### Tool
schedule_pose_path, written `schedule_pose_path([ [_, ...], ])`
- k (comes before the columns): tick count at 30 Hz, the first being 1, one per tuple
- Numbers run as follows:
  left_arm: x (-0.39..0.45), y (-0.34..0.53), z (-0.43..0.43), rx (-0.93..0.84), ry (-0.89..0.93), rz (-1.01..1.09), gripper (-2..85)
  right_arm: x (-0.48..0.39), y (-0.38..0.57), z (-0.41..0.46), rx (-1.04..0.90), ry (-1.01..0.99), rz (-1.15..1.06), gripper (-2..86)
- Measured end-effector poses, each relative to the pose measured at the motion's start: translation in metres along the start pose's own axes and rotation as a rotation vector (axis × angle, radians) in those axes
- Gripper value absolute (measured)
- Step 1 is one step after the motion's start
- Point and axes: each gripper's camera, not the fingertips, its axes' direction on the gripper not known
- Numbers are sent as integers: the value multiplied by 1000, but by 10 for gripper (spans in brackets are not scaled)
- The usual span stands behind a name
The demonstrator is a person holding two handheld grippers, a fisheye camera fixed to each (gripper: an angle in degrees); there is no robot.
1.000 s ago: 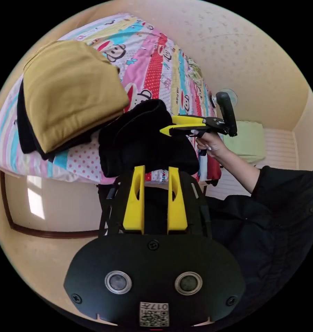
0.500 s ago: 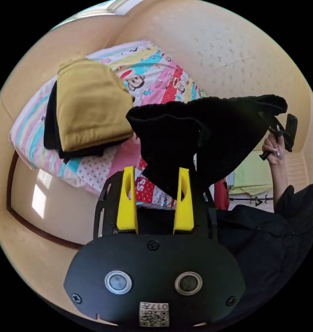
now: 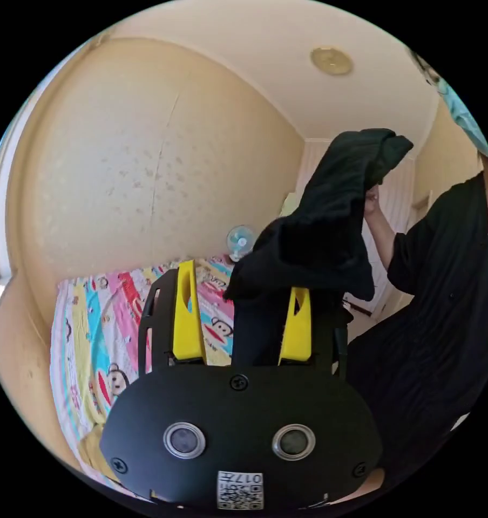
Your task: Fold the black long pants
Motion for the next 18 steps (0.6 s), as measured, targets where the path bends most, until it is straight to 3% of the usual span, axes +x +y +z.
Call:
schedule_pose_path([
  [3,57,-56,-18,161,13,189,102,-19,-14,-51,92,-24,-28,52],
  [5,72,-98,-39,276,116,137,64,-33,-23,-92,150,27,-27,51],
  [9,84,-148,-83,447,69,7,56,-53,-31,-146,206,213,-21,48],
  [13,119,-218,-95,383,-139,59,52,-49,-37,-172,169,397,88,45],
  [18,103,-262,-38,197,-312,-3,53,10,-18,-172,102,526,284,39],
])
